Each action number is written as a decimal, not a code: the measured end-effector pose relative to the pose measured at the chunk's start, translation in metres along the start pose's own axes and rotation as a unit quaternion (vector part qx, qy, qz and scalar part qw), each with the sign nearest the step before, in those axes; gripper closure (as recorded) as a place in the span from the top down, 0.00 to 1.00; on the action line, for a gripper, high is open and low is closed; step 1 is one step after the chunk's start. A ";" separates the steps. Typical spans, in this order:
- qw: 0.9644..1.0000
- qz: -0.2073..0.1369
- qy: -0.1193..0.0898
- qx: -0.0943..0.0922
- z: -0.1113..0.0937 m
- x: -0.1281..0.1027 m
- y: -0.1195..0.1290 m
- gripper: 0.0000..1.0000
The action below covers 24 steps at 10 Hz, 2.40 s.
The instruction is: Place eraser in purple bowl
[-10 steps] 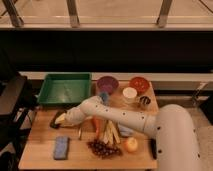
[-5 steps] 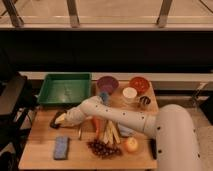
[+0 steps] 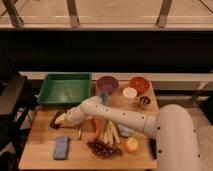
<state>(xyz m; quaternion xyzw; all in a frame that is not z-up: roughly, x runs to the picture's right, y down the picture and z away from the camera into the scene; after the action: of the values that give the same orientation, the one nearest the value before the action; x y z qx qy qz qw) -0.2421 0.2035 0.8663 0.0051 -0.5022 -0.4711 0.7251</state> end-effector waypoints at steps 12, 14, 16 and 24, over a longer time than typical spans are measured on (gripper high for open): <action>1.000 -0.011 0.009 0.004 -0.001 -0.003 -0.005 0.00; 0.998 -0.043 0.043 0.009 -0.021 -0.009 -0.023 0.00; 0.995 -0.067 0.077 0.018 -0.052 -0.013 -0.053 0.00; 0.989 -0.061 0.107 0.083 -0.099 -0.008 -0.055 0.00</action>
<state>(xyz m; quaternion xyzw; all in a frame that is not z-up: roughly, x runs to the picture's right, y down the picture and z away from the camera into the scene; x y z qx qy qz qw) -0.2070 0.1325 0.7849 0.1465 -0.4577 -0.4678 0.7418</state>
